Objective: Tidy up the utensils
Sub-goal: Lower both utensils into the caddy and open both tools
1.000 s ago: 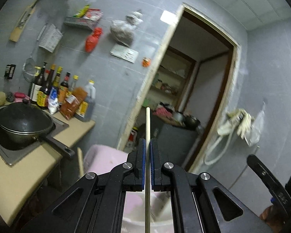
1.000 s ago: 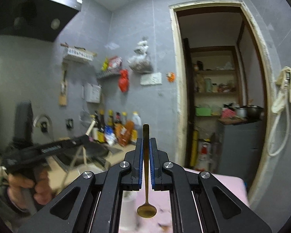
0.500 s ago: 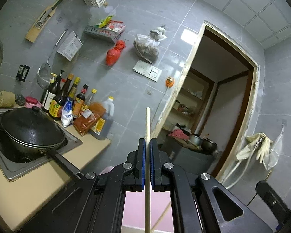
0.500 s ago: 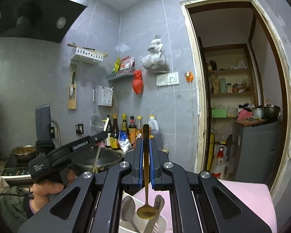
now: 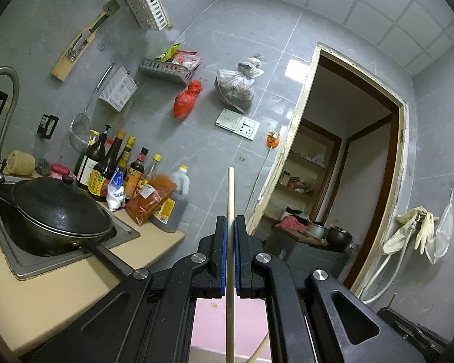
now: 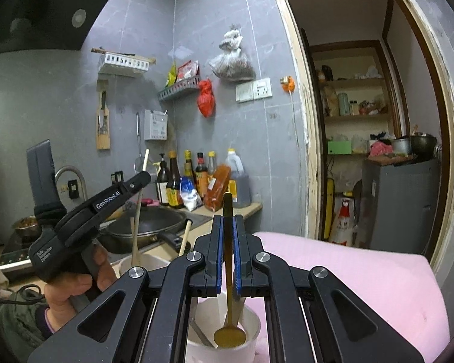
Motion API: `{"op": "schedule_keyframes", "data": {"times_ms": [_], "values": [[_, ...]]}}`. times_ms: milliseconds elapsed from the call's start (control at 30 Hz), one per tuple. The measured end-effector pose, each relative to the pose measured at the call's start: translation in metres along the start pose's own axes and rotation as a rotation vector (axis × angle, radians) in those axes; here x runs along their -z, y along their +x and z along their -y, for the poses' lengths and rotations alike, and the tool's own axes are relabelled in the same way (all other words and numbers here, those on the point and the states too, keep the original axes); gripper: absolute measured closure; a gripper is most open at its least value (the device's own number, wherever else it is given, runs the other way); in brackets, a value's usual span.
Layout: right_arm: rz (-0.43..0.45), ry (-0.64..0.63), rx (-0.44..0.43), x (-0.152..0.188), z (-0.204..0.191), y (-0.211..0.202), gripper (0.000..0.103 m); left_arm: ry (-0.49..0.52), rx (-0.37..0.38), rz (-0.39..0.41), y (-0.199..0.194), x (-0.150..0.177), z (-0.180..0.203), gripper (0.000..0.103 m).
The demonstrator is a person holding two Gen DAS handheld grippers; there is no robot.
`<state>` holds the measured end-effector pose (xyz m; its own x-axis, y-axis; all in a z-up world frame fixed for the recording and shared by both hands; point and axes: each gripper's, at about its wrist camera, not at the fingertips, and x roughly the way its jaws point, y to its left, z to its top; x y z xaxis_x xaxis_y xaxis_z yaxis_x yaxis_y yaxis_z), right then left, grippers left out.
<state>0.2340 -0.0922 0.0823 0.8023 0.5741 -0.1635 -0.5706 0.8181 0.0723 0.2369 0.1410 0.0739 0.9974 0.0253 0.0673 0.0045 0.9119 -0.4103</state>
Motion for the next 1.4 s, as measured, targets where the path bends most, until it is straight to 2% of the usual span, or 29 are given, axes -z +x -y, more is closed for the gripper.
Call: {"op": "schedule_keyframes", "data": {"times_ms": [333,567,933,1067,1167,1400], "values": [[-0.04,0.021,-0.008,0.014,0.004,0.003,0.099,-0.021,-0.008,-0.006,-0.001,-0.001,-0.007,0.101],[-0.051,0.036,-0.012,0.018,0.005,0.004,0.099,0.002,-0.008,-0.012,-0.003,0.003,-0.003,0.101],[-0.08,0.057,-0.025,0.022,0.01,0.002,0.096,0.097,0.014,-0.105,-0.022,0.018,0.003,0.1],[-0.079,0.072,-0.03,0.021,0.011,0.001,0.093,0.143,0.021,-0.167,-0.024,0.021,0.006,0.099],[-0.069,0.074,-0.03,0.02,0.01,-0.002,0.082,0.158,0.025,-0.201,-0.022,0.024,0.007,0.099],[-0.063,0.071,-0.024,0.019,0.009,-0.008,0.081,0.164,0.025,-0.252,-0.021,0.033,0.005,0.099]]}}
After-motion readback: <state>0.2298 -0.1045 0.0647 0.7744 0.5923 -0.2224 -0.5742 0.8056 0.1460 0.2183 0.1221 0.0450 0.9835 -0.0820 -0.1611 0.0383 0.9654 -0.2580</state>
